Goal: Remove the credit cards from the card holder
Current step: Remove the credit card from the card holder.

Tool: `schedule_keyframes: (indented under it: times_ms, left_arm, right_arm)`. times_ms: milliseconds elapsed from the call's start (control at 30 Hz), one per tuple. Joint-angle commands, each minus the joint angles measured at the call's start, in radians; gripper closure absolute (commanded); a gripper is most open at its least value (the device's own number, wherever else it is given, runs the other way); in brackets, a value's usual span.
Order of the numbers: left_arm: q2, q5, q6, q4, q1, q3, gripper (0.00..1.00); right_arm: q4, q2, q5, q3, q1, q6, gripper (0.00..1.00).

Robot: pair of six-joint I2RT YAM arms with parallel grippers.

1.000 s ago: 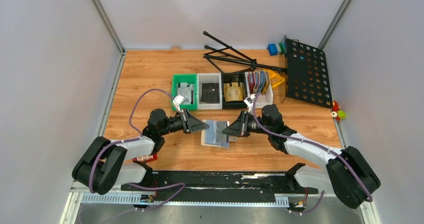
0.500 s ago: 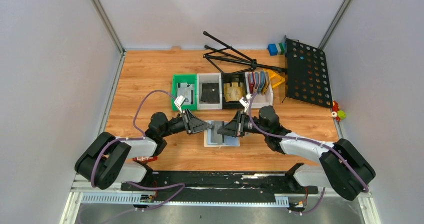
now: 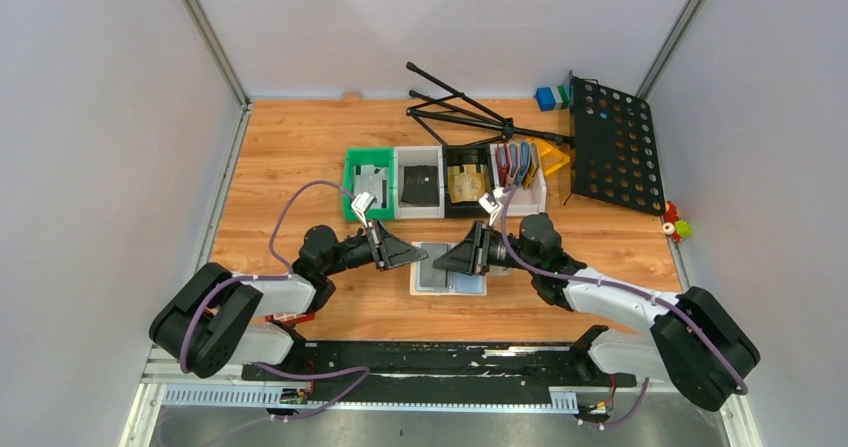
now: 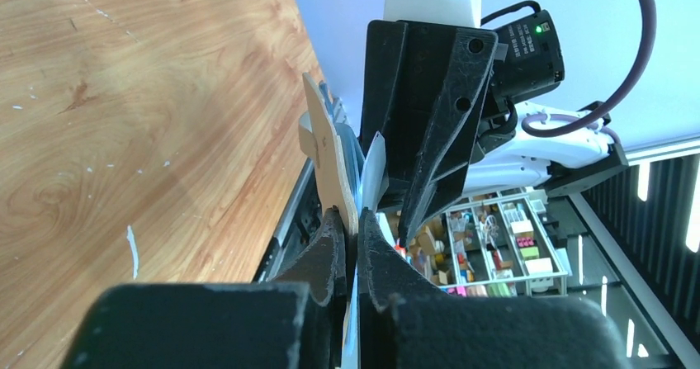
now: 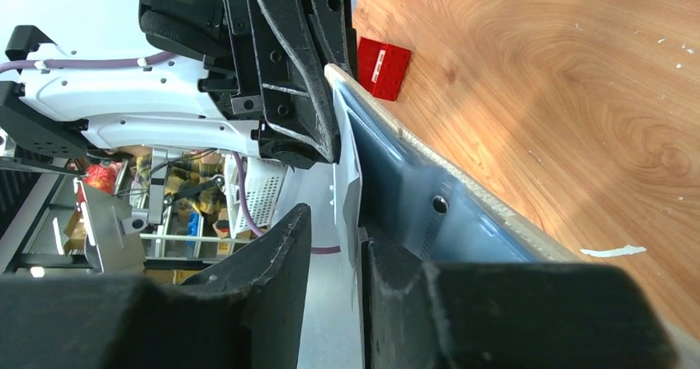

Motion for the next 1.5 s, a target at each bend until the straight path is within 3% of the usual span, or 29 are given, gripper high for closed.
schedule_keyframes:
  times_ms: [0, 267, 600, 900, 967, 1133, 1300, 1467]
  left_arm:
    - [-0.032, 0.013, -0.03, 0.066, -0.006, 0.02, 1.0]
    - [-0.059, 0.012, -0.048, 0.066, -0.005, 0.024, 1.0]
    - [-0.065, 0.011, -0.035, 0.048, 0.005, 0.022, 1.0]
    - [-0.061, 0.013, -0.048, 0.065, 0.005, 0.026, 1.0]
    - [-0.061, 0.012, -0.045, 0.064, 0.005, 0.025, 1.0]
    - [-0.041, -0.004, -0.007, 0.051, 0.005, 0.008, 1.0]
    - [0.0, -0.023, -0.003, 0.088, -0.006, -0.014, 1.0]
    - [0.047, -0.023, -0.003, 0.137, -0.006, -0.021, 1.0]
  right_arm:
    - [-0.026, -0.063, 0.036, 0.012, -0.002, -0.038, 0.73]
    - [-0.055, -0.127, 0.04, -0.009, -0.01, -0.041, 0.91]
    - [-0.067, -0.201, 0.011, -0.04, -0.043, -0.029, 1.0]
    - [-0.079, -0.221, -0.008, -0.052, -0.06, -0.031, 1.0]
    - [-0.08, -0.221, -0.006, -0.061, -0.065, -0.033, 0.98]
    - [0.002, -0.151, -0.009, -0.092, -0.065, -0.037, 0.73]
    - [0.241, 0.013, -0.06, -0.111, -0.059, 0.025, 0.66]
    - [0.296, 0.093, -0.069, -0.09, -0.05, 0.036, 0.68]
